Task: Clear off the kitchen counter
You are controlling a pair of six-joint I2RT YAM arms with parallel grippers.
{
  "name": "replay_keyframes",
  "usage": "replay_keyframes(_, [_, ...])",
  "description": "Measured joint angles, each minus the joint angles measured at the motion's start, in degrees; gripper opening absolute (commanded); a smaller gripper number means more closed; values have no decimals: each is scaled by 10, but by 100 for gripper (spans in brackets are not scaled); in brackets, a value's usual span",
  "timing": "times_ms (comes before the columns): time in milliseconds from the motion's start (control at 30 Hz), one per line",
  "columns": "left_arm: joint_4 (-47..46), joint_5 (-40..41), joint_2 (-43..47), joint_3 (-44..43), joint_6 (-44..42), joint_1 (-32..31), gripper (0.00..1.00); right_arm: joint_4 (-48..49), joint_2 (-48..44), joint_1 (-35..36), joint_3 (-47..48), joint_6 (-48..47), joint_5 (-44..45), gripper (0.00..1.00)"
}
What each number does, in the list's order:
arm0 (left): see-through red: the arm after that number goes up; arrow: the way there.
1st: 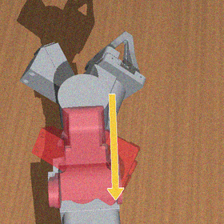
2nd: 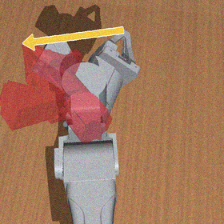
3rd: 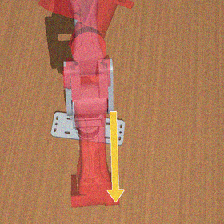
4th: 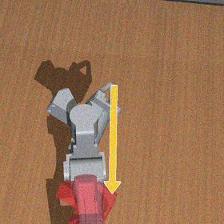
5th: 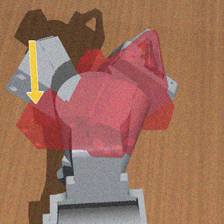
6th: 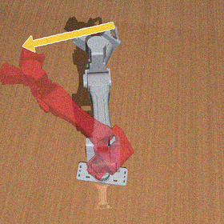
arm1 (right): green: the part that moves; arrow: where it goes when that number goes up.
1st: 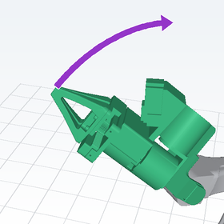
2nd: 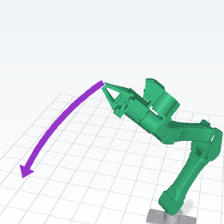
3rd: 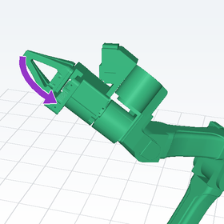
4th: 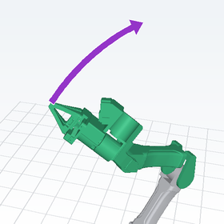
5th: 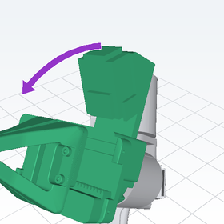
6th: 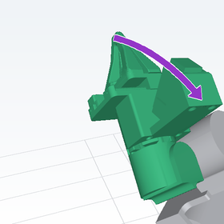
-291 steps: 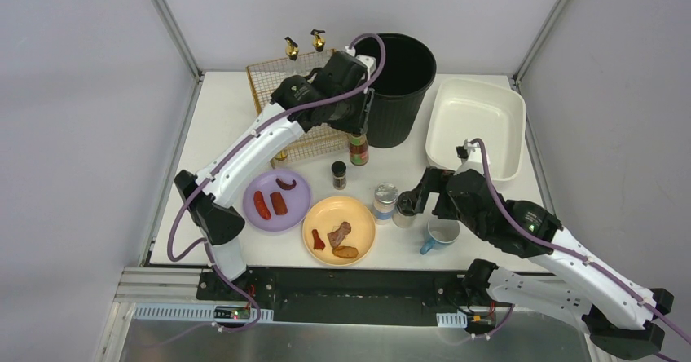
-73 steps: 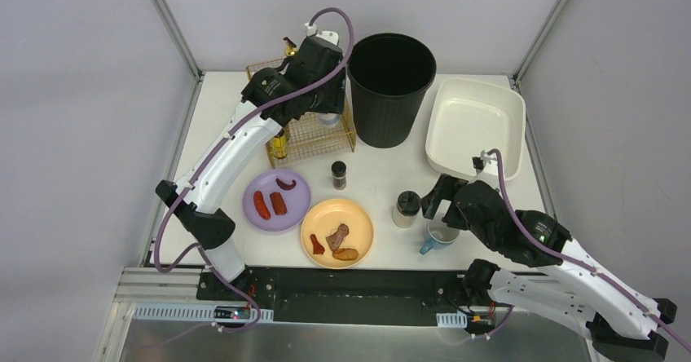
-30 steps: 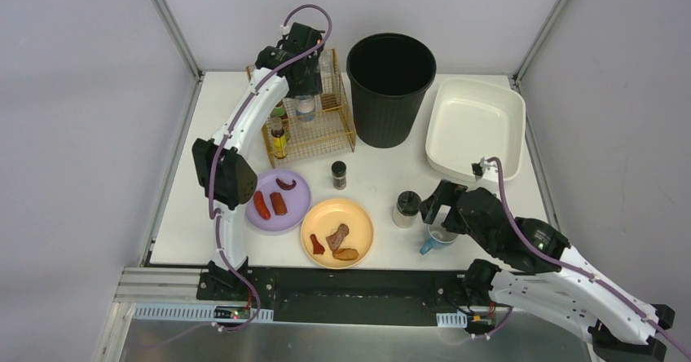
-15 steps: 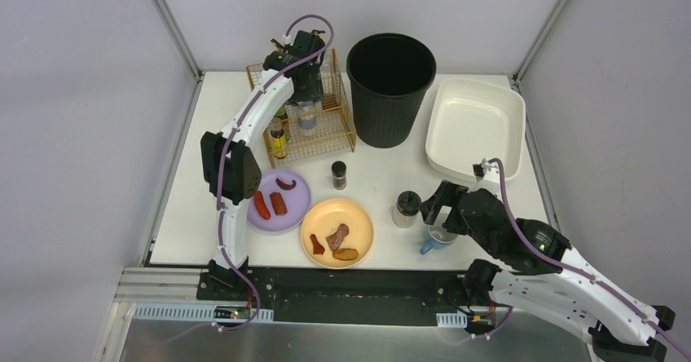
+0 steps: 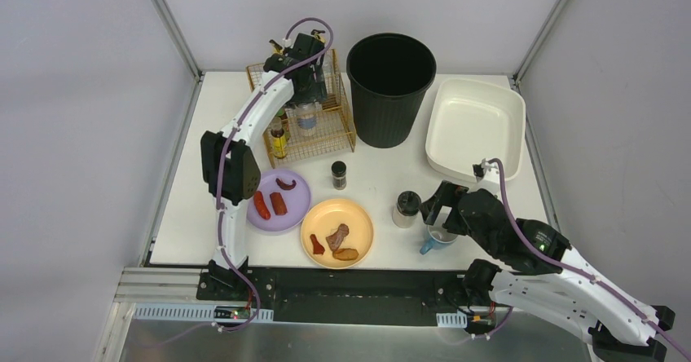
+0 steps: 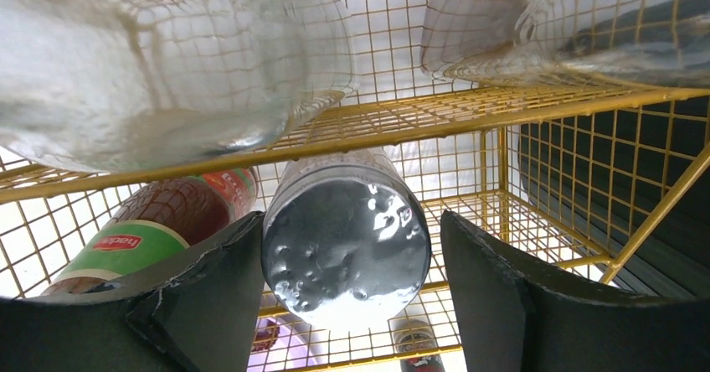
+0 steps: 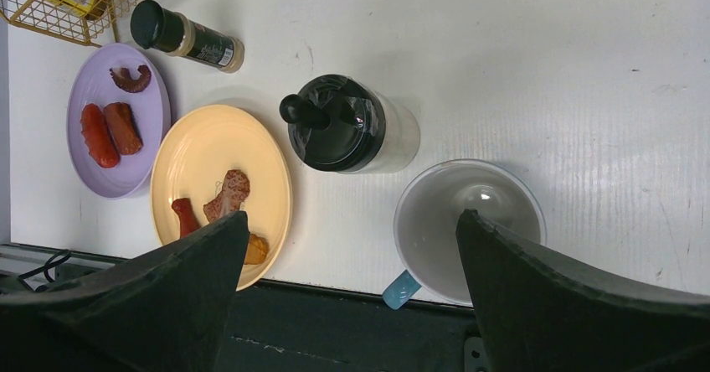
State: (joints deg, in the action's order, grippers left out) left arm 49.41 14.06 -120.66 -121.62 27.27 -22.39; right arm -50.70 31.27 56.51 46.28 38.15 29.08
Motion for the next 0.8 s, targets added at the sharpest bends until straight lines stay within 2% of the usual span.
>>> replay_keyframes(300, [2, -31, 31, 27, 6, 0, 77, 0, 0, 0, 0, 2, 0, 99])
replay_keyframes(800, [6, -81, 158, 83, 9, -38, 78, -14, 9, 0, 14, 8, 0, 99])
